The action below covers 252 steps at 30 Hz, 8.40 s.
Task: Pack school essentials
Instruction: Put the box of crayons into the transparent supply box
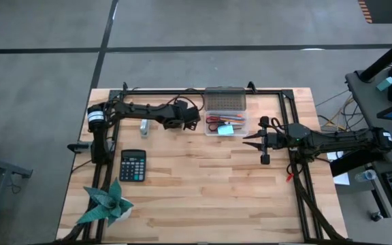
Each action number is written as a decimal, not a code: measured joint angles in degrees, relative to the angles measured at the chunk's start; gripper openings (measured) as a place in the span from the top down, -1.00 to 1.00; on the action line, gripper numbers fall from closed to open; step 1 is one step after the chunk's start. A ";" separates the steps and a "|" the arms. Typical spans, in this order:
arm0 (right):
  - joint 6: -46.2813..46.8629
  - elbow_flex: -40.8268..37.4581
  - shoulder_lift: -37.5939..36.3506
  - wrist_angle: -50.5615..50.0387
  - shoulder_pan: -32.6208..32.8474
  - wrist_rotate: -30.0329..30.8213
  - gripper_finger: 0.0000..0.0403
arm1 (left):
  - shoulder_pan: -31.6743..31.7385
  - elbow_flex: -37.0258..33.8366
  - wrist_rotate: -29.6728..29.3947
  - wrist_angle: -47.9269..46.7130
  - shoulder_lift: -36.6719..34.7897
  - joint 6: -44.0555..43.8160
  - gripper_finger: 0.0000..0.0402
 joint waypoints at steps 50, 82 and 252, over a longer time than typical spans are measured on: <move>-0.90 0.00 0.02 -1.25 -0.02 0.04 0.73 | 4.03 -3.87 5.54 5.68 -0.12 -0.92 -0.96; -0.98 0.00 0.02 -1.42 -0.04 0.04 0.73 | 4.04 -4.18 3.45 7.23 1.21 -0.11 -0.97; -2.51 0.00 -0.09 -1.70 -0.04 0.52 0.73 | 1.29 21.52 31.87 19.36 15.67 73.92 -0.60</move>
